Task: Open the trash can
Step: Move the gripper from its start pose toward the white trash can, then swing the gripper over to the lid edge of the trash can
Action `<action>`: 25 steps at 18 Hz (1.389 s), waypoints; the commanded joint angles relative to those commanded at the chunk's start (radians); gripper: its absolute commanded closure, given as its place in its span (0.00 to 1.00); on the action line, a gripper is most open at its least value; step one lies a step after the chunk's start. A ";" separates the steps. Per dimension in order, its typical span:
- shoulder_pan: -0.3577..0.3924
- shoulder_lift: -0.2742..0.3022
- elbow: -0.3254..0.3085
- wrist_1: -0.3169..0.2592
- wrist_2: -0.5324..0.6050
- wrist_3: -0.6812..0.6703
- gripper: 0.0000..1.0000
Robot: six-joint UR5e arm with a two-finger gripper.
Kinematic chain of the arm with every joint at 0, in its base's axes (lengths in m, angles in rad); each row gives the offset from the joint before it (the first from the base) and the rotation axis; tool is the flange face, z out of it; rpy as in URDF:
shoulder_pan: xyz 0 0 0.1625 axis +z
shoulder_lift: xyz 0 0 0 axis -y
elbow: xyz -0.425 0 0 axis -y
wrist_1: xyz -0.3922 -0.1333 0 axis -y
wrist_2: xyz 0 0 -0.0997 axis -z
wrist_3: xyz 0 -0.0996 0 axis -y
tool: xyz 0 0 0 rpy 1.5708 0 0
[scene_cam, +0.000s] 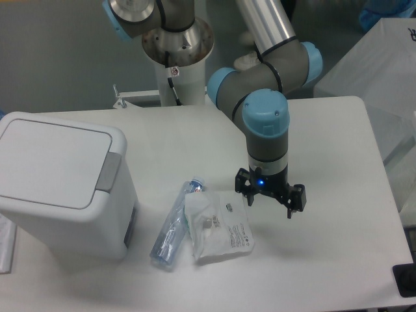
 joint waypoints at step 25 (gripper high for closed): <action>-0.045 0.233 -0.015 0.000 -0.749 -0.504 0.00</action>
